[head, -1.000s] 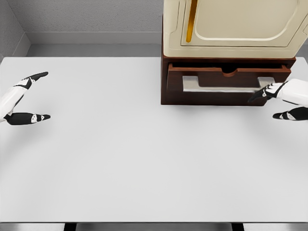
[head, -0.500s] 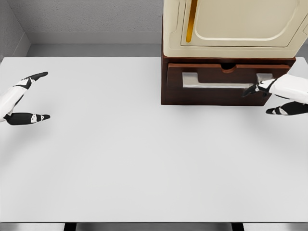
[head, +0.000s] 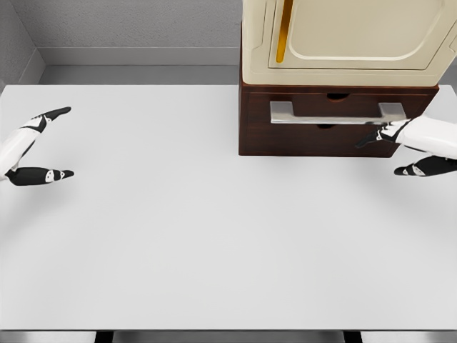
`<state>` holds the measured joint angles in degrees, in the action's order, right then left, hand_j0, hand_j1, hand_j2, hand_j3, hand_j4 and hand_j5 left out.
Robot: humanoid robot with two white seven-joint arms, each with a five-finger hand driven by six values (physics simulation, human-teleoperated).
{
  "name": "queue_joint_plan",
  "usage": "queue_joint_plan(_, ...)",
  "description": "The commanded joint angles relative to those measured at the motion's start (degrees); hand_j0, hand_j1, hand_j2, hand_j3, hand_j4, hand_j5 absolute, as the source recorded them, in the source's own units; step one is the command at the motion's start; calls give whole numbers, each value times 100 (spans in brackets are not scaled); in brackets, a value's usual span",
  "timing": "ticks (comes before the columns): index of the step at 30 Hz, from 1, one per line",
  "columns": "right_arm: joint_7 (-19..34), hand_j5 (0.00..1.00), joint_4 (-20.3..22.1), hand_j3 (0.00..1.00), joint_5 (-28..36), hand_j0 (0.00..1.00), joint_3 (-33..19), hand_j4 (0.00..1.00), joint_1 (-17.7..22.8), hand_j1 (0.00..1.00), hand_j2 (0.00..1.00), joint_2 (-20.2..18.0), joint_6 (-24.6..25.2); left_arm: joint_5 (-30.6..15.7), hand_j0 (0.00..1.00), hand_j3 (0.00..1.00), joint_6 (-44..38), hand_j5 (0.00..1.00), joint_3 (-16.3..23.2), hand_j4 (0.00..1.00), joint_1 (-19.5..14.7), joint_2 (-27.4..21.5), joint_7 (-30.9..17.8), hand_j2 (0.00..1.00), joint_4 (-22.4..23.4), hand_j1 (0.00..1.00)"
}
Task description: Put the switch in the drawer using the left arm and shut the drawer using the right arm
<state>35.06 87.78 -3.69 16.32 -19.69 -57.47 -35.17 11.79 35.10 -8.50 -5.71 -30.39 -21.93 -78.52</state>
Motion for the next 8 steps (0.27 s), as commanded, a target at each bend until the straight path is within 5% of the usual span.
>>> queue_joint_plan(1,-6,83,28,83,26,83,-23,83,0,83,83,-18,17,-27,100,100,-10,100,-2,100,0,-2,-5,100,12,100)
queue_joint_plan(5,-6,83,204,83,35,83,-208,83,176,83,83,-194,17,-27,100,100,-10,100,-11,100,9,6,-5,100,4,100)
queue_joint_plan(7,-6,100,643,100,9,100,-173,100,413,100,100,-221,17,-27,100,100,-10,100,-11,100,9,6,4,100,4,100)
queue_joint_plan(8,-6,100,810,100,-149,100,-173,100,483,100,100,-212,17,-27,100,100,-10,100,-11,100,9,6,-5,100,4,100)
